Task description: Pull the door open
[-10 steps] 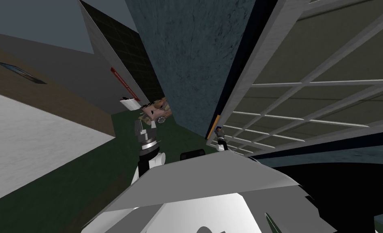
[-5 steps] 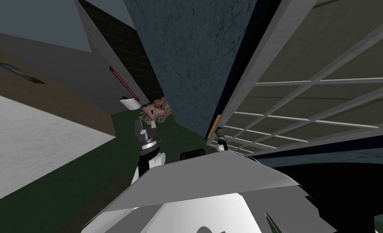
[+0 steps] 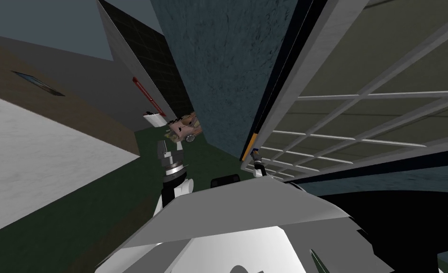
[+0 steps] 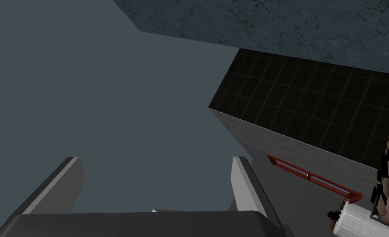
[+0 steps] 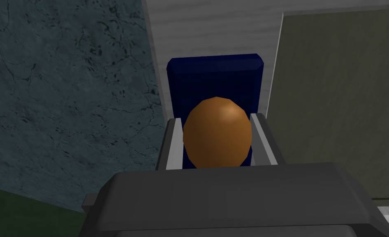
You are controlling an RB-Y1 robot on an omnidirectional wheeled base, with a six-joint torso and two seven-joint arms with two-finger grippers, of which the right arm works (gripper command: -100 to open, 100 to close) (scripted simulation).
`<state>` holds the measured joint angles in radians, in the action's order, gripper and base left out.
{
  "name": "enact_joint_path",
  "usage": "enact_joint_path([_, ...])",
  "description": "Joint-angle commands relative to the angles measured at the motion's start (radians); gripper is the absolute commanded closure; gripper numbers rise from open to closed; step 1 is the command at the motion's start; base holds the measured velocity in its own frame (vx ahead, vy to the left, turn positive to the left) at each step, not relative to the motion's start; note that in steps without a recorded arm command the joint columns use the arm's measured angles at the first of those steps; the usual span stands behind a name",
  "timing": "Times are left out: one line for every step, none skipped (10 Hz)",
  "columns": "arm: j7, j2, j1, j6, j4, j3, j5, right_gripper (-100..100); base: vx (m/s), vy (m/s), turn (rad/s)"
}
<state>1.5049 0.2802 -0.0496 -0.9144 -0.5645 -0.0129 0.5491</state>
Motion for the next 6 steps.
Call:
enact_joint_path([0.004, 0.0, 0.016, 0.014, -0.029, -0.011, -0.006, 100, -0.171, 0.002, 0.043])
enact_joint_path([0.017, 0.005, 0.017, 0.016, -0.035, -0.028, -0.016, 100, -0.2, -0.027, 0.065])
enact_joint_path([0.026, 0.008, 0.019, 0.017, -0.04, -0.039, -0.022, 100, -0.239, -0.011, 0.079])
enact_joint_path([0.038, 0.012, 0.02, 0.019, -0.046, -0.054, -0.031, 100, -0.249, -0.033, 0.087])
enact_joint_path([0.046, 0.015, 0.021, 0.02, -0.049, -0.063, -0.037, 100, -0.24, -0.018, 0.075])
enact_joint_path([0.057, 0.019, 0.023, 0.022, -0.055, -0.077, -0.045, 100, -0.255, -0.01, 0.066])
